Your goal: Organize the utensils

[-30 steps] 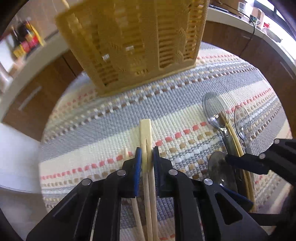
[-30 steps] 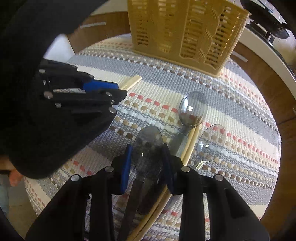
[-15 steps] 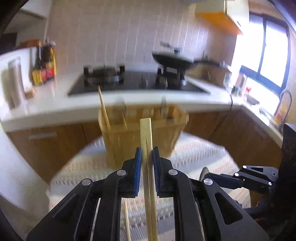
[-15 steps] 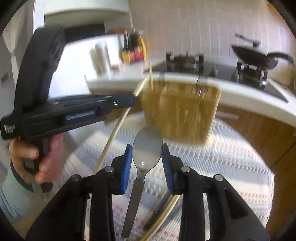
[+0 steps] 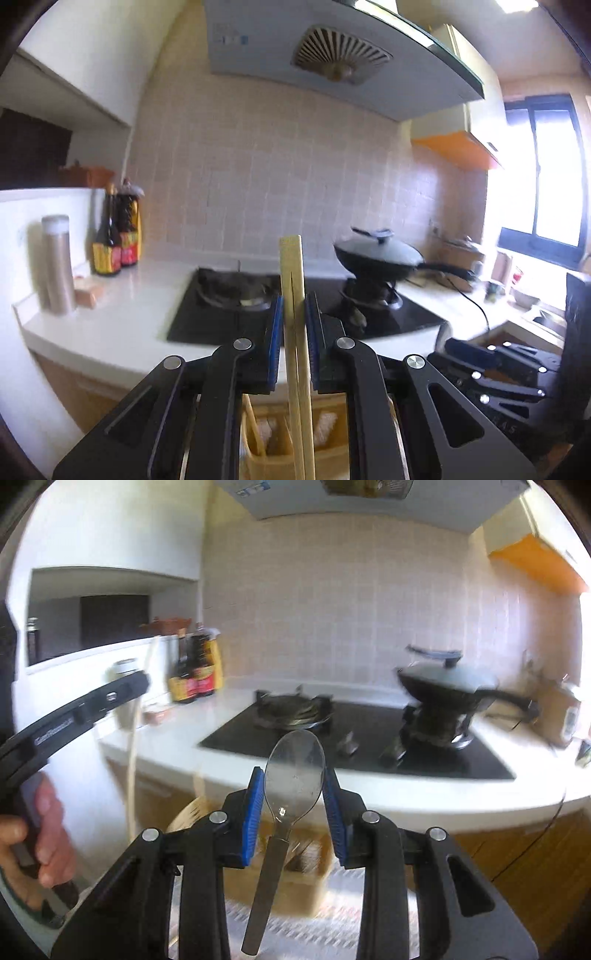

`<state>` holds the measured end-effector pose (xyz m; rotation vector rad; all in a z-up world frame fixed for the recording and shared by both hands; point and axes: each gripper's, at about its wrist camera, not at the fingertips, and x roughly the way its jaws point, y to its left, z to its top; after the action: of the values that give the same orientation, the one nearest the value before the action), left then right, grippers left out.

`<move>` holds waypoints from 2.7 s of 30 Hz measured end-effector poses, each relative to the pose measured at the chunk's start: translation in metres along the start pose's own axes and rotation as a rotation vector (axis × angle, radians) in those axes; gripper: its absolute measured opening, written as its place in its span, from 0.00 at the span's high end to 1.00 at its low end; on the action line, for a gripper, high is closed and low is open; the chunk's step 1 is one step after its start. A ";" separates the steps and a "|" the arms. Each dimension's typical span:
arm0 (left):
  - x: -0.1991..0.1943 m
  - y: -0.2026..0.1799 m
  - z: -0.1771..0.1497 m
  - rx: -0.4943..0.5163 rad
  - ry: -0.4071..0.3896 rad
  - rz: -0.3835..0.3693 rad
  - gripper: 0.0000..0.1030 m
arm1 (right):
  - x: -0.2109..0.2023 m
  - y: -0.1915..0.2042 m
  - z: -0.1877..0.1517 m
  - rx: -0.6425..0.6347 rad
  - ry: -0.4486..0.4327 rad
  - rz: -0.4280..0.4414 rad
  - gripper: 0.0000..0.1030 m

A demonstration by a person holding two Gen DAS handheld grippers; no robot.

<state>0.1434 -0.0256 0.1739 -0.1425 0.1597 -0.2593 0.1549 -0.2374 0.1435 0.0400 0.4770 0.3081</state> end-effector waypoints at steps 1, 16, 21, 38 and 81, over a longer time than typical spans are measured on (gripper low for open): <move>0.004 0.002 0.001 -0.007 -0.015 -0.001 0.90 | 0.007 -0.005 0.005 -0.001 -0.014 -0.031 0.72; 0.053 0.006 -0.034 0.023 -0.133 0.131 0.90 | 0.066 -0.016 -0.003 0.022 -0.120 -0.235 0.71; 0.056 0.006 -0.047 0.037 -0.125 0.130 0.89 | 0.069 -0.014 -0.014 0.005 -0.116 -0.230 0.71; -0.036 -0.005 -0.039 -0.079 0.188 -0.171 0.51 | -0.045 -0.056 -0.028 0.160 0.131 -0.072 0.44; 0.018 -0.049 -0.240 -0.076 0.988 -0.265 0.92 | -0.008 -0.062 -0.184 0.249 0.863 0.073 0.65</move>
<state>0.1066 -0.1060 -0.0554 -0.0997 1.1373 -0.5744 0.0809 -0.3048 -0.0232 0.1698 1.3720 0.3284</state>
